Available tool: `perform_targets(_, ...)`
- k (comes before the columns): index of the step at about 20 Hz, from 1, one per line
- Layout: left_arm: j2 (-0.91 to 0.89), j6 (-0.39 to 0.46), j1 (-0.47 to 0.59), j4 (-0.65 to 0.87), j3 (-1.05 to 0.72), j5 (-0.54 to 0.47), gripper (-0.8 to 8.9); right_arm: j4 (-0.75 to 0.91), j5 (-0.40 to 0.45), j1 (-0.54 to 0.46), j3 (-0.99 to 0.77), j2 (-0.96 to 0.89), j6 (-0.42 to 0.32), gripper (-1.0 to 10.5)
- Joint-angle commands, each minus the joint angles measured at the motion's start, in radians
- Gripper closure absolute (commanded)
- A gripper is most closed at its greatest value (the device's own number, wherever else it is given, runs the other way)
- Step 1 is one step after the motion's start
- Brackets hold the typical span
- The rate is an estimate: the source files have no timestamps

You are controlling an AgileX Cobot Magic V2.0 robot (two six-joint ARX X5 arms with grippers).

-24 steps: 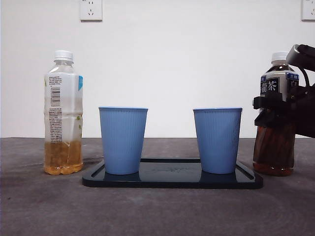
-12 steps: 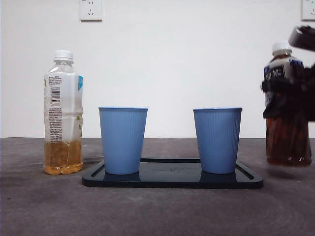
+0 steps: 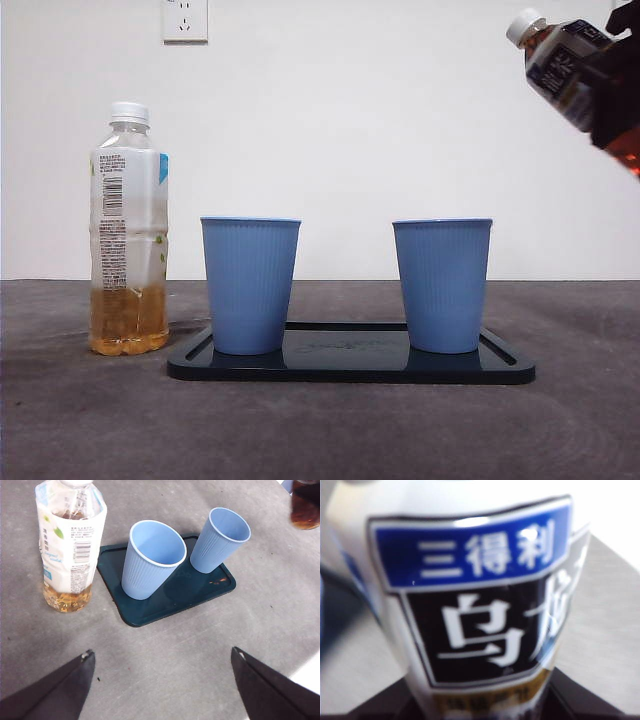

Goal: Pour the drink into the cup

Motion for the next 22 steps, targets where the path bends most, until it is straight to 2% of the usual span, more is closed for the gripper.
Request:
perform_targets(1,0.005,0.008,-0.004,0.015,0.021,0.001,3.75,0.003,0.087,0.028,0.053,0.001,-0.157,8.1)
perform_targets(8,0.005,0.005,-0.048,0.014,0.021,0.001,3.75,-0.029,0.346,0.138,0.057,0.024,-0.466,8.1)
perform_targets(11,0.005,0.005,-0.058,0.012,0.021,0.001,3.75,-0.026,0.439,0.181,0.057,0.068,-0.563,8.1)
perform_targets(17,0.005,0.005,-0.070,0.010,0.021,0.001,3.75,0.034,0.553,0.243,0.058,0.166,-0.690,8.1)
perform_targets(22,0.005,0.005,-0.070,0.010,0.021,0.001,3.75,0.048,0.585,0.267,0.058,0.198,-0.730,8.1)
